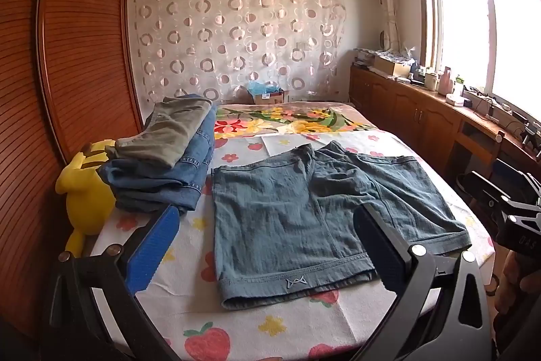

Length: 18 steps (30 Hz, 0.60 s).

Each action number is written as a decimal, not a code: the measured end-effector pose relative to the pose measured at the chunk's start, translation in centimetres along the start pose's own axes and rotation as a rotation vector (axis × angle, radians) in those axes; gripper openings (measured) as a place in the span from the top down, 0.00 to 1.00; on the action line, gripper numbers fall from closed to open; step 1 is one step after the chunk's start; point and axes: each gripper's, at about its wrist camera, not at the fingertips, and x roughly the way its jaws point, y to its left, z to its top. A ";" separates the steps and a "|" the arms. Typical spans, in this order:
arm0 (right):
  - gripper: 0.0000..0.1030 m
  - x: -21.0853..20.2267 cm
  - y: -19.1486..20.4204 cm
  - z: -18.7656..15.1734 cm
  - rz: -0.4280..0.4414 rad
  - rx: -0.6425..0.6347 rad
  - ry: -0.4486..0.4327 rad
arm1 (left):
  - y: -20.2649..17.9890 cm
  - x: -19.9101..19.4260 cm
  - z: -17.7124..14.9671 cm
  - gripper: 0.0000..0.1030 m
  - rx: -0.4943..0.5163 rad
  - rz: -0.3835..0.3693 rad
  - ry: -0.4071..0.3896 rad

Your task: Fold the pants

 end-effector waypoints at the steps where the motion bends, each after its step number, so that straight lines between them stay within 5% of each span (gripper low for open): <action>1: 0.00 0.0 0.0 0.0 0.000 -0.001 0.000 | -0.1 0.0 -0.1 0.00 -0.001 -0.001 0.001; 18: 0.00 -0.2 0.1 -0.1 -0.001 -0.001 -0.002 | 0.1 0.1 0.2 0.00 0.003 0.003 0.002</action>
